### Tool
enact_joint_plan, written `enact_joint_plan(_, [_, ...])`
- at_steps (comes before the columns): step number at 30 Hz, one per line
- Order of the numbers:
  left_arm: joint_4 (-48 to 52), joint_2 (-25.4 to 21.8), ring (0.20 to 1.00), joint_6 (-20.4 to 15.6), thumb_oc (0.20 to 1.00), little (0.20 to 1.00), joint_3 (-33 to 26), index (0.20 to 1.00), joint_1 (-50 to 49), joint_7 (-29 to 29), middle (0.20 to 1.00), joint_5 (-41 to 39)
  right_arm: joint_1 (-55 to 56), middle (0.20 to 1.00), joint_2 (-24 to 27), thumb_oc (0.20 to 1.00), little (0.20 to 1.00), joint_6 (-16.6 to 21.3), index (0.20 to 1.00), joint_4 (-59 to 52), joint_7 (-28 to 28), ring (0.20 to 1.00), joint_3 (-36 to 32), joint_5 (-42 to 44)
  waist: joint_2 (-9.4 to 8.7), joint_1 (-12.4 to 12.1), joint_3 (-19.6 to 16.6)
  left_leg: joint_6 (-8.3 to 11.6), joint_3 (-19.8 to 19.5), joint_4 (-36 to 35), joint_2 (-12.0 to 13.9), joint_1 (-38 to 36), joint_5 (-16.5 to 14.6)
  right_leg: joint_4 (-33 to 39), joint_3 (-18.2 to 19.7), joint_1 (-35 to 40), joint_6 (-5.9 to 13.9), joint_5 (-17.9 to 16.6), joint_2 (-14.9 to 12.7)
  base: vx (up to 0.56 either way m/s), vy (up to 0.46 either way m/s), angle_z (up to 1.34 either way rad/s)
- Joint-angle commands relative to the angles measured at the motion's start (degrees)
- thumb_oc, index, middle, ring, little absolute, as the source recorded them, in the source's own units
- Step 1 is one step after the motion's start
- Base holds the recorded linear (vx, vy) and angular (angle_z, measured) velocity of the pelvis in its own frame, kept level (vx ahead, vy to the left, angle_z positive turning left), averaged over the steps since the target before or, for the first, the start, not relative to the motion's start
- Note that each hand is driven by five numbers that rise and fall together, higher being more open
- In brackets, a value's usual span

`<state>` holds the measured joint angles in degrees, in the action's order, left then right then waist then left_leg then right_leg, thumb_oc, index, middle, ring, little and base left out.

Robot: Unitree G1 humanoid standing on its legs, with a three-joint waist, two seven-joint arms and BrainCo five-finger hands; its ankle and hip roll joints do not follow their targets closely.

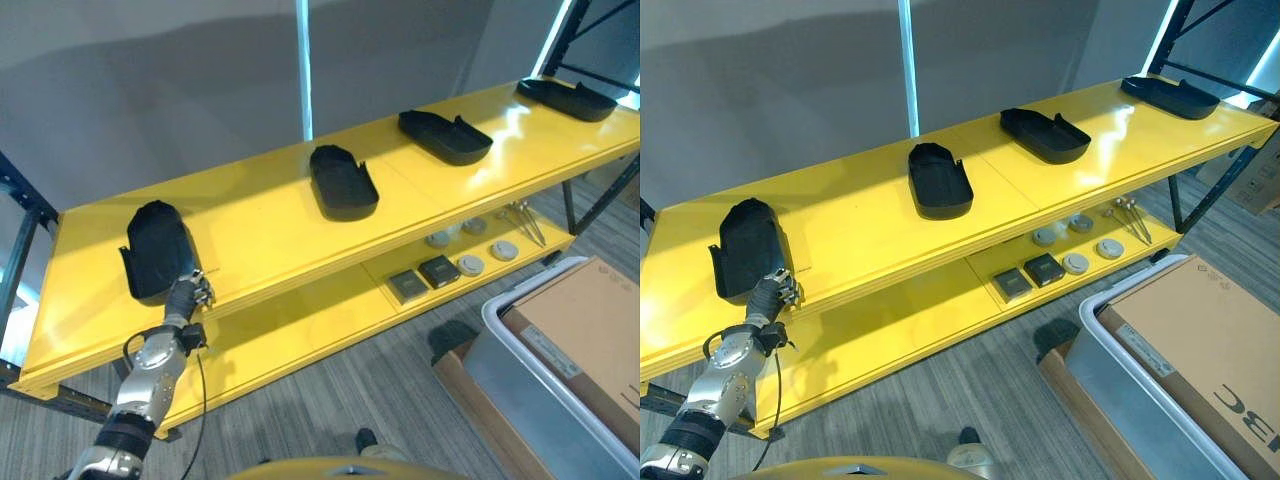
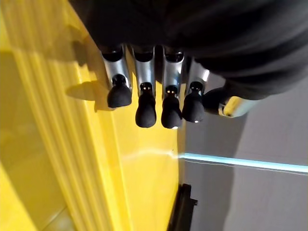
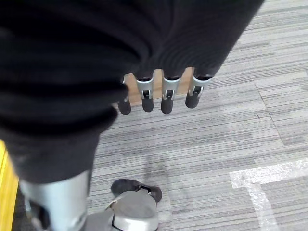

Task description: Move parts from the plastic box to the shelf.

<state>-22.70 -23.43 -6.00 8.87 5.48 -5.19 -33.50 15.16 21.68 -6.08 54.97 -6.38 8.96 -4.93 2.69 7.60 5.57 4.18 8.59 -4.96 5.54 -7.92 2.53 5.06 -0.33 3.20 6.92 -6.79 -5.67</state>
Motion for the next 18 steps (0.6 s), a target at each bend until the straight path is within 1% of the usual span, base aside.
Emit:
enact_joint_plan(1, [0.2,-1.5,0.200,-2.8,0.200,0.200,-3.1,0.200,4.3,-1.2,0.200,1.6,-1.4,1.000,0.9,1.000,1.000,-0.2,1.000,0.6,0.1,1.000,2.9,-1.5,-2.14,0.1,1.8,-0.28,-0.2,0.7,2.9,1.5,0.2,-1.6,-0.3,1.1,2.20,2.4,-3.0,-0.01,0.002,-0.07])
enact_joint_plan(3, [-5.5,-1.1,0.200,-4.2,0.200,0.200,-4.5,0.200,7.0,-4.1,0.200,2.2,-1.8,1.000,1.8,1.000,1.000,-0.9,1.000,-0.4,1.0,1.000,3.2,-2.5,-2.34,1.0,2.0,-0.18,0.5,0.8,3.1,1.1,0.2,-1.8,0.1,1.1,2.25,2.5,-3.1,0.00,0.003,-0.02])
enact_joint_plan(8, [-7.2,-3.2,0.200,-4.8,0.200,0.200,-6.0,0.200,9.5,-5.1,0.200,4.7,-2.3,1.000,2.7,1.000,1.000,-1.4,1.000,-0.9,2.1,1.000,3.6,-3.5,-2.37,1.5,2.1,-0.07,0.8,0.8,3.2,0.8,0.2,-1.8,0.1,1.4,2.18,2.6,-3.1,0.01,0.007,-0.08])
enact_joint_plan(12, [-7.7,-5.6,0.200,-3.3,0.200,0.200,-6.8,0.200,12.1,-6.0,0.200,4.1,-2.5,1.000,3.4,1.000,1.000,-1.5,1.000,-1.2,2.7,1.000,4.1,-4.1,-2.22,1.7,2.0,-0.07,0.9,0.7,3.2,0.5,0.3,-1.8,0.1,1.5,2.24,2.6,-3.2,0.00,0.000,0.00])
enact_joint_plan(13, [-8.7,-7.0,0.200,-2.9,0.200,0.200,-7.3,0.200,13.6,-5.9,0.200,3.6,-2.6,1.000,3.8,1.000,1.000,-2.0,1.000,-1.7,3.0,1.000,4.5,-4.1,-2.09,1.9,2.0,-0.09,1.0,0.8,3.3,0.4,0.3,-1.9,0.1,1.6,2.28,2.7,-3.2,0.00,0.000,0.00])
enact_joint_plan(18, [-11.6,-8.4,0.200,-0.3,0.200,0.200,-7.8,0.200,15.8,-6.4,0.200,2.1,-2.8,1.000,4.1,1.000,1.000,-2.3,1.000,-1.7,3.2,1.000,5.0,-4.3,-1.75,2.2,1.8,-0.13,1.0,0.7,3.2,0.3,0.2,-2.0,0.3,1.6,2.36,2.8,-3.2,0.00,0.000,0.00])
